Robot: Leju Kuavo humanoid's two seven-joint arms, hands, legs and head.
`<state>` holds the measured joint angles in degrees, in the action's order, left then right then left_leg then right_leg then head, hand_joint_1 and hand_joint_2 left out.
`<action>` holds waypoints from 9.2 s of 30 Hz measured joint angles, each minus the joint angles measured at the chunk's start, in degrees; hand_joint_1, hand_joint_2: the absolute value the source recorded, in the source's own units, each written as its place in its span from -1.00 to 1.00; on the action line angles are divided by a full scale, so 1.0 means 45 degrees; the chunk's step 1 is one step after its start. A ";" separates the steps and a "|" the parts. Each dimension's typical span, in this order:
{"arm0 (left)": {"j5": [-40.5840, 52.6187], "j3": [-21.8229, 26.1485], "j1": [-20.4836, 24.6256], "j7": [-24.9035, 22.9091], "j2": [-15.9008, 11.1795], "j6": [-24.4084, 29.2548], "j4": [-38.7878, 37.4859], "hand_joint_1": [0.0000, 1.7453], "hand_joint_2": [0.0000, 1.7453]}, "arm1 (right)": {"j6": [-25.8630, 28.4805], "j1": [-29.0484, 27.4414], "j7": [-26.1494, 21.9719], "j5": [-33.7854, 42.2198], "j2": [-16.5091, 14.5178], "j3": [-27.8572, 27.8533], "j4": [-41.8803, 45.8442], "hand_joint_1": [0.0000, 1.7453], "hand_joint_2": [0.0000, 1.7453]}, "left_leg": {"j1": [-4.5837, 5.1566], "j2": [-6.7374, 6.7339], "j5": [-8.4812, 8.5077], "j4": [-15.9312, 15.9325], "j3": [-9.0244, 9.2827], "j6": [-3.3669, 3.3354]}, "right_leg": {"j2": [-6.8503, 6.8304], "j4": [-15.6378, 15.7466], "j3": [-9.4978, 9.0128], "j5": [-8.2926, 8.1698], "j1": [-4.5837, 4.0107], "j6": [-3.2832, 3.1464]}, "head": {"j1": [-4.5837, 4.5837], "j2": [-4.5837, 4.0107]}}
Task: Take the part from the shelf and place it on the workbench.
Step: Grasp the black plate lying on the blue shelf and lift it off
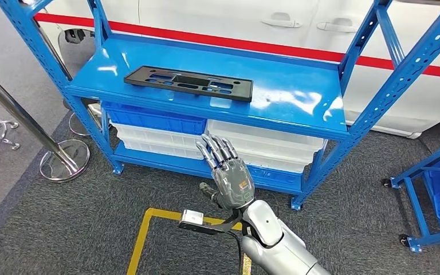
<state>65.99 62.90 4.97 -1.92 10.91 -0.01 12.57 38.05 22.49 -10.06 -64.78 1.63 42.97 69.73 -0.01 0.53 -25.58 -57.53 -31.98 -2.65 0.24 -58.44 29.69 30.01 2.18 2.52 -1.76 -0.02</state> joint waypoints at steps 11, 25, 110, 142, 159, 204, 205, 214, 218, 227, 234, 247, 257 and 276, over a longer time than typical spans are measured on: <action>0.0000 0.0000 -0.0035 0.0002 0.0022 -0.0033 -0.0030 -1.00 1.00 | 0.0001 -0.0164 0.0022 0.0000 0.0023 0.0023 0.0022 -1.00 1.00 | 0.0263 0.0042 -0.0272 -0.0051 0.0220 0.0003 | -0.0020 -0.0032 0.0853 -0.0922 -0.0500 -0.0838 | -0.0004 0.0000; 0.0005 0.0004 -0.0060 0.0000 -0.0060 -0.0011 -0.0057 -1.00 1.00 | 0.0010 -0.0130 0.0046 0.0003 -0.0035 0.0029 0.0095 -1.00 1.00 | -0.0385 -0.0082 0.0221 -0.0660 -0.0624 0.1059 | -0.0050 0.0177 0.0065 -0.0300 -0.0047 -0.0458 | 0.0007 0.0000; 0.0423 -0.0005 0.0019 0.0027 -0.0085 0.0157 -0.0194 -1.00 1.00 | 0.0375 -0.0182 0.0093 -0.0092 -0.0049 -0.0889 -0.0199 -1.00 1.00 | -0.0281 -0.0049 -0.1555 -0.2516 -0.1055 0.0831 | -0.0036 0.0358 0.0865 -0.1157 -0.0436 -0.1029 | 0.0101 0.0000; 0.0475 -0.0010 0.0009 0.0039 -0.0125 0.0175 -0.0194 -1.00 1.00 | 0.0340 -0.0242 0.0176 -0.0170 -0.0031 -0.0967 -0.0234 -1.00 1.00 | -0.0332 -0.0057 -0.1773 -0.3442 -0.1591 0.0938 | -0.0047 0.0149 0.0789 -0.0848 -0.0429 -0.0999 | 0.0101 0.0001; 0.0460 -0.0013 0.0017 0.0128 -0.0113 0.0160 -0.0194 -1.00 0.50 | 0.0365 -0.0330 0.0177 -0.0186 -0.0018 -0.0970 -0.0283 -1.00 1.00 | -0.0307 -0.0090 0.0021 -0.0040 -0.0155 0.0296 | -0.0022 -0.3231 0.2490 0.0502 -0.0259 -0.0197 | 0.0097 0.0001; 0.0676 -0.0015 0.0055 0.0296 -0.0102 0.0413 -0.0194 -1.00 -1.00 | 0.0424 -0.0651 0.1009 -0.3745 -0.0463 -0.1197 -0.2595 -1.00 1.00 | -0.0383 -0.0071 -0.0326 -0.0030 0.0147 0.0938 | 0.0017 -0.0066 0.1097 -0.0942 -0.0315 -0.0627 | 0.0101 0.0000; 0.0682 -0.0015 0.0054 0.0296 -0.0102 0.0412 -0.0194 -1.00 -1.00 | 0.0424 -0.0643 0.0986 -0.3747 -0.0494 -0.1242 -0.2595 -1.00 1.00 | -0.0383 -0.0071 -0.0326 -0.0030 0.0147 0.0938 | 0.0017 -0.0066 0.1097 -0.0942 -0.0315 -0.0627 | 0.0101 0.0001; 0.0704 -0.0015 0.0055 0.0296 -0.0102 0.0412 -0.0194 -1.00 -1.00 | 0.0424 -0.0565 0.0905 -0.3742 -0.0626 -0.1405 -0.2591 -1.00 1.00 | -0.0383 -0.0072 -0.0327 -0.0031 0.0148 0.0938 | 0.0018 -0.0066 0.1096 -0.0942 -0.0314 -0.0627 | 0.0101 0.0000; 0.0708 -0.0015 0.0055 0.0296 -0.0102 0.0420 -0.0194 -1.00 -1.00 | 0.0425 -0.0536 0.0833 -0.3685 -0.0629 -0.1441 -0.2584 -1.00 1.00 | -0.0383 -0.0072 -0.0327 -0.0033 0.0148 0.0937 | 0.0018 -0.0066 0.1096 -0.0942 -0.0314 -0.0627 | 0.0101 0.0002; 0.0714 -0.0015 0.0055 0.0296 -0.0102 0.0424 -0.0194 -1.00 -1.00 | 0.0426 -0.0506 0.0781 -0.3653 -0.0629 -0.1602 -0.2522 -1.00 1.00 | -0.0383 -0.0072 -0.0326 -0.0032 0.0149 0.0938 | 0.0018 -0.0066 0.1095 -0.0942 -0.0315 -0.0627 | 0.0101 0.0000; 0.0737 -0.0015 0.0056 0.0299 -0.0102 0.0426 -0.0194 -1.00 -1.00 | 0.0427 -0.0484 0.0815 -0.3697 -0.0629 -0.1611 -0.2517 -1.00 1.00 | -0.0383 -0.0072 -0.0327 -0.0032 0.0149 0.0938 | 0.0018 -0.0066 0.1095 -0.0942 -0.0315 -0.0627 | 0.0101 0.0000; 0.0767 -0.0017 0.0056 0.0321 -0.0102 0.0425 -0.0194 -1.00 -1.00 | 0.0424 -0.0458 0.1273 -0.3988 -0.0518 -0.2357 -0.2722 -1.00 1.00 | -0.0383 -0.0072 -0.0327 -0.0036 0.0154 0.0937 | 0.0018 -0.0066 0.1095 -0.0942 -0.0315 -0.0627 | 0.0101 0.0000; 0.0766 -0.0015 0.0056 0.0387 -0.0102 0.0426 -0.0194 -1.00 -1.00 | 0.0429 -0.0558 0.1235 -0.4149 -0.0477 -0.2880 -0.2765 -1.00 1.00 | -0.0383 -0.0072 -0.0327 -0.0037 0.0156 0.0937 | 0.0019 -0.0066 0.1093 -0.0942 -0.0315 -0.0627 | 0.0101 0.0002; 0.0704 -0.0015 0.0057 0.0447 -0.0098 0.0437 -0.0194 -1.00 -1.00 | 0.0443 -0.0635 0.1298 -0.4320 -0.0387 -0.3538 -0.2765 -1.00 1.00 | -0.0383 -0.0072 -0.0327 -0.0044 0.0163 0.0937 | 0.0020 -0.0065 0.1082 -0.0950 -0.0315 -0.0616 | 0.0101 0.0002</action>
<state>69.16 62.84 5.23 0.09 10.46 1.96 11.69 40.04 19.63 -4.22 -84.23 -0.11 27.05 57.29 -1.73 0.21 -27.05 -57.73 -31.25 1.57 0.33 -58.74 34.56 25.73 0.77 -0.25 -1.31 -0.01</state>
